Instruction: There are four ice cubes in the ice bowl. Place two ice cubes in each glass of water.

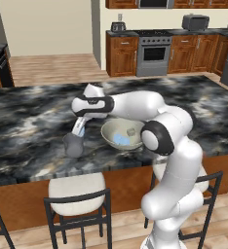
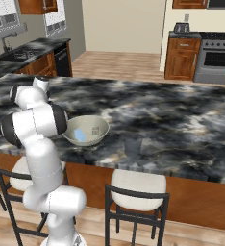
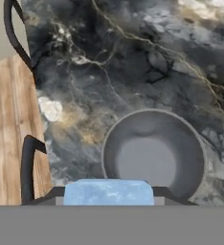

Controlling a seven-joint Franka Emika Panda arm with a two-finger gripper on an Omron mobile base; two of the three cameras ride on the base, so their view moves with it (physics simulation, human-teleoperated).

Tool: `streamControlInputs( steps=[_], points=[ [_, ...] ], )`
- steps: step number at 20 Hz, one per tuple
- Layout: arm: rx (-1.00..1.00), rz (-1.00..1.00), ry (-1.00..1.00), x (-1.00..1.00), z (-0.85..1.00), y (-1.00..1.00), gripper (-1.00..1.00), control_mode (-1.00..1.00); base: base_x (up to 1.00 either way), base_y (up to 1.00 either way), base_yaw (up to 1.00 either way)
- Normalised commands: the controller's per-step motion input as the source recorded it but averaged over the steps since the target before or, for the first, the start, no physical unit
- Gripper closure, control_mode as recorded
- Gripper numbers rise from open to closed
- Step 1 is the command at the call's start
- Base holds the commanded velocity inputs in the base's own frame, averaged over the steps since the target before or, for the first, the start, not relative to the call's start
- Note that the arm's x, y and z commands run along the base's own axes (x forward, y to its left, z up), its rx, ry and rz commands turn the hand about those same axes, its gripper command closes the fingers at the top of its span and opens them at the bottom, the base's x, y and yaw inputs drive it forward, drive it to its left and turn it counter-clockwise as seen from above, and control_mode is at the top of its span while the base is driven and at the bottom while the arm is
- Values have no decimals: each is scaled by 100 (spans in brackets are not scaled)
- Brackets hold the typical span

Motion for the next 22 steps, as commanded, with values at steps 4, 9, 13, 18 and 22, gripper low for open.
streamControlInputs(
  steps=[4, 9, 13, 18, 22],
  points=[
    [0, 0, 7, 38, -23, 19, 100, -100, 0, 0, 0],
    [0, 0, 8, 38, -28, 21, 100, -100, 0, 0, 0],
    [-1, 0, 4, 32, -29, 16, 100, -100, 0, 0, 0],
    [-3, 0, 0, 26, -26, 8, 100, -100, 0, 0, 0],
    [-4, 0, 0, 14, -21, 1, 100, -100, 0, 0, 0]
  ],
)
